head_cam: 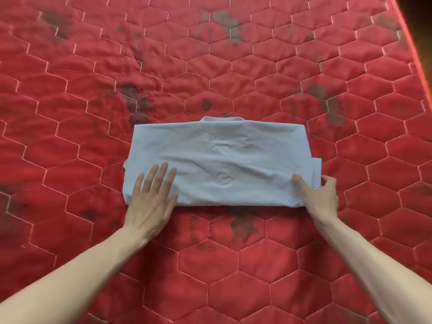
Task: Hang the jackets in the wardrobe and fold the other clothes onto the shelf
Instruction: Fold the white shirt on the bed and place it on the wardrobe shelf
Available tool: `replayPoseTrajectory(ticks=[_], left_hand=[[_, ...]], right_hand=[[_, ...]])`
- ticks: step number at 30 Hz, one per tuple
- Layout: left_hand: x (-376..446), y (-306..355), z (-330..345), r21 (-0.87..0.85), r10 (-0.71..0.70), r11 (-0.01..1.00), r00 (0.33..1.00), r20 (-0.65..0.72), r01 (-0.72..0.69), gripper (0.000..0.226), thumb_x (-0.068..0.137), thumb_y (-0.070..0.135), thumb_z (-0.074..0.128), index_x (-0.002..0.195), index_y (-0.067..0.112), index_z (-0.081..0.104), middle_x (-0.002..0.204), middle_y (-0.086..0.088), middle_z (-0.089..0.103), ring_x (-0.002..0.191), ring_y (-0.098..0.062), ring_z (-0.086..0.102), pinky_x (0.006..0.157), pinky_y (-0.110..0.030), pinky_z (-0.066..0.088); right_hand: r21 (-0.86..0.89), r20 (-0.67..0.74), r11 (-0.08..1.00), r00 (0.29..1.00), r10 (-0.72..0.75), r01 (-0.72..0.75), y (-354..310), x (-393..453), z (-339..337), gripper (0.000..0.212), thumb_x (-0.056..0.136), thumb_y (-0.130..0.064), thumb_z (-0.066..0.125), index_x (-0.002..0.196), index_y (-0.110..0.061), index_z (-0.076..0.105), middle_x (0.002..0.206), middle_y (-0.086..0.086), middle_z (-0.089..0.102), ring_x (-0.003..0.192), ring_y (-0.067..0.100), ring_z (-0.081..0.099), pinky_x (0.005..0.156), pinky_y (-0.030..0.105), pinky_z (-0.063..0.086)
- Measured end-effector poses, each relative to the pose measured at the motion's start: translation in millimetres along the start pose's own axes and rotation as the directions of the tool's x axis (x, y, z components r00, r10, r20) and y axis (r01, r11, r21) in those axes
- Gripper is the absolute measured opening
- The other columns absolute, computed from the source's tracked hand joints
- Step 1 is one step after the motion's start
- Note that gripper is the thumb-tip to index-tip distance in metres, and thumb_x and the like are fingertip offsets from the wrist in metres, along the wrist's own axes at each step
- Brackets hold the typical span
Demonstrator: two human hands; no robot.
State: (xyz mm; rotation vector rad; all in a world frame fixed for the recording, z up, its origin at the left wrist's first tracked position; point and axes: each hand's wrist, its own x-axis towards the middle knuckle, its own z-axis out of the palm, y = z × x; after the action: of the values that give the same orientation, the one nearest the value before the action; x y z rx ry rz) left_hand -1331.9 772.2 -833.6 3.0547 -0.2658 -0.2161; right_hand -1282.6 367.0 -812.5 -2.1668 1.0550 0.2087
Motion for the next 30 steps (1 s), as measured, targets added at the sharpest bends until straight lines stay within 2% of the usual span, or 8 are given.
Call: replayPoseTrajectory(ticks=[3,6,10,13,16,22,26,30], left_hand=[[-17,46,-1,-0.056,0.073,0.996,0.997,0.018,-0.072,0.066,0.100,0.042,0.039,0.161,0.016,0.035,0.167,-0.012,0.035,0.149,-0.036,0.040,0.120,-0.052,0.031],[-24,85,1,-0.139,0.049,0.990,0.994,0.102,-0.035,0.067,0.101,0.048,0.034,0.162,0.021,0.032,0.168,-0.009,0.033,0.151,-0.032,0.037,0.121,-0.049,0.032],[-16,97,0,-0.239,0.021,0.970,0.966,0.257,0.043,0.081,0.093,0.061,0.007,0.165,0.026,0.022,0.172,-0.003,0.023,0.156,-0.029,0.023,0.125,-0.044,0.022],[-5,88,-12,-0.384,0.011,0.920,0.972,0.233,0.082,0.070,0.100,0.061,0.024,0.159,0.025,0.037,0.163,-0.001,0.039,0.146,-0.026,0.034,0.119,-0.039,0.030],[1,70,-26,-0.664,-0.008,0.711,0.947,0.321,0.231,0.060,0.106,0.049,0.048,0.161,0.031,0.035,0.155,0.004,0.050,0.143,-0.017,0.040,0.117,-0.032,0.031],[11,14,-47,-0.835,-0.180,0.413,0.931,0.316,0.363,0.052,0.107,0.035,0.047,0.158,0.035,0.034,0.126,0.007,0.062,0.114,-0.013,0.060,0.099,-0.030,0.043],[21,-21,-50,-0.901,-0.374,0.079,0.850,0.371,0.427,0.042,0.100,0.041,0.044,0.132,0.021,0.061,0.105,0.000,0.075,0.112,-0.021,0.068,0.099,-0.042,0.051],[39,-55,-66,-0.811,-0.394,-0.385,0.716,0.576,0.441,0.052,0.109,0.050,0.038,0.116,0.009,0.069,0.087,-0.002,0.072,0.079,-0.015,0.070,0.067,-0.028,0.057]], right_hand=[[0.129,0.178,0.991,0.984,0.018,-0.041,-5,2,-6,0.053,0.067,-0.045,0.091,0.107,-0.017,0.071,0.099,-0.002,0.076,0.092,0.025,0.073,0.083,0.042,0.060],[0.186,0.275,0.980,0.961,0.023,-0.076,-20,-7,-14,0.021,0.084,-0.020,0.080,0.101,-0.009,0.073,0.085,0.007,0.071,0.065,0.022,0.063,0.051,0.029,0.055],[-0.084,0.083,0.978,0.979,-0.186,0.193,-42,-42,-17,0.021,0.090,-0.030,0.069,0.081,-0.011,0.064,0.089,0.014,0.071,0.087,0.037,0.064,0.077,0.045,0.052],[-0.086,0.013,0.948,0.952,-0.305,0.305,-69,-81,-10,0.021,0.095,-0.024,0.061,0.083,-0.007,0.056,0.092,0.020,0.069,0.092,0.044,0.060,0.073,0.044,0.042],[-0.179,0.015,0.882,0.898,-0.440,0.436,-104,-119,4,0.014,0.096,-0.021,0.059,0.097,-0.007,0.058,0.094,0.025,0.069,0.093,0.049,0.063,0.072,0.044,0.040],[-0.381,0.145,0.671,0.758,-0.636,0.636,-167,-188,56,0.033,0.099,-0.018,0.055,0.132,-0.015,0.054,0.100,0.021,0.071,0.095,0.048,0.070,0.075,0.047,0.051],[-0.469,0.267,0.550,0.704,-0.658,0.691,-188,-223,108,0.053,0.105,-0.023,0.052,0.154,-0.014,0.034,0.106,0.015,0.073,0.101,0.039,0.073,0.079,0.045,0.055],[-0.530,0.405,0.411,0.647,-0.646,0.742,-193,-251,168,0.057,0.106,-0.020,0.046,0.158,-0.009,0.026,0.115,0.012,0.073,0.104,0.035,0.073,0.080,0.042,0.056]])
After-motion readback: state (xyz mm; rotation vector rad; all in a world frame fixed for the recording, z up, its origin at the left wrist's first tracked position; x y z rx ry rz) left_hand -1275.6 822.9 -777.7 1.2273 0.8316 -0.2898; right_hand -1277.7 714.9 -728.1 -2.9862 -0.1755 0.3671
